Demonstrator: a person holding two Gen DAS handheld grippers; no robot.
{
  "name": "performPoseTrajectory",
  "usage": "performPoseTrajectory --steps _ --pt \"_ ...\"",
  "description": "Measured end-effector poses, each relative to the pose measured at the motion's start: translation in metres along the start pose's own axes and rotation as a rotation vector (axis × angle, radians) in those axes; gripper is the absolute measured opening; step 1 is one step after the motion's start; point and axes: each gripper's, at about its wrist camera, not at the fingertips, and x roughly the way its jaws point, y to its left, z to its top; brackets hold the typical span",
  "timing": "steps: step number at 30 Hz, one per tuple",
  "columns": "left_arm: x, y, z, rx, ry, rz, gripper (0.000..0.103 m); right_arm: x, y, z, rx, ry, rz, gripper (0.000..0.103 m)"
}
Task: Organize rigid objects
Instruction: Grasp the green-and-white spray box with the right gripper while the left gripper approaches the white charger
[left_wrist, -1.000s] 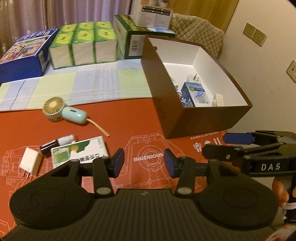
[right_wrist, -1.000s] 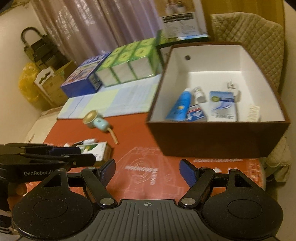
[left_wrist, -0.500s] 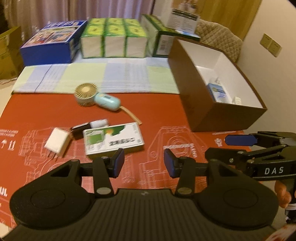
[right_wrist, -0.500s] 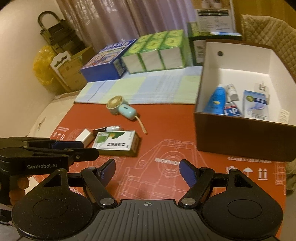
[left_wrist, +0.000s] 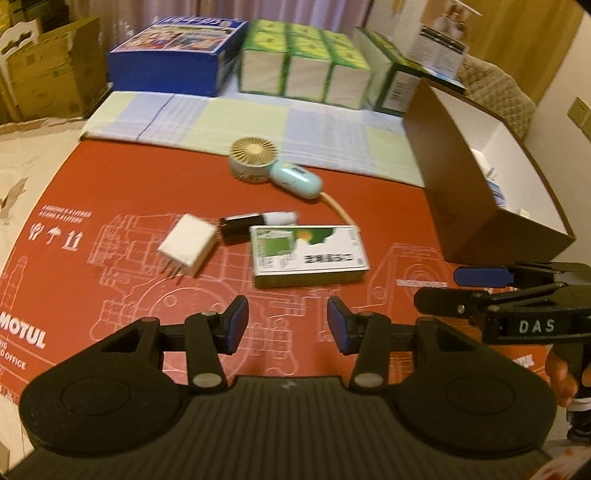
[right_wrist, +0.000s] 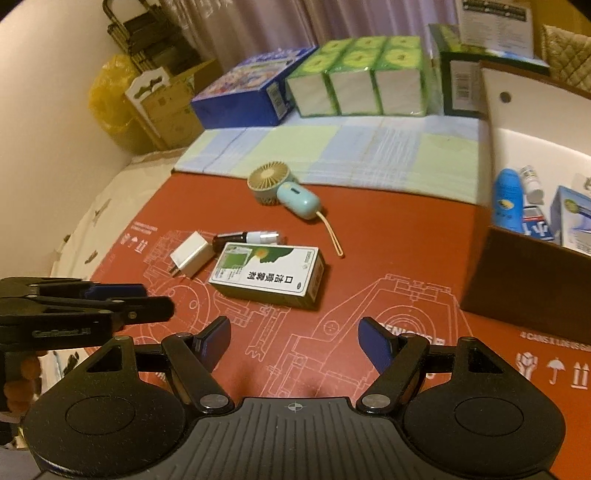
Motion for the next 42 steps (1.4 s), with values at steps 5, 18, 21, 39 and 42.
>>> performPoseTrajectory --steps 5,18,21,39,42 --pt "0.004 0.018 -0.005 -0.023 0.0 0.046 0.042 0.024 0.0 0.007 -0.01 0.014 -0.007 0.073" --pt "0.023 0.06 -0.006 -0.074 0.011 0.13 0.042 0.078 0.011 0.044 -0.107 -0.009 0.031 0.063" --pt "0.026 0.069 -0.005 -0.084 0.015 0.14 0.042 0.09 0.011 0.051 -0.115 -0.007 0.03 0.058" --pt "0.044 0.082 -0.001 -0.06 0.066 0.121 0.042 0.112 -0.004 0.041 -0.072 0.089 0.097 0.05" --pt "0.045 0.08 -0.001 -0.049 0.068 0.111 0.042 0.103 0.003 0.025 -0.085 0.123 0.122 0.05"
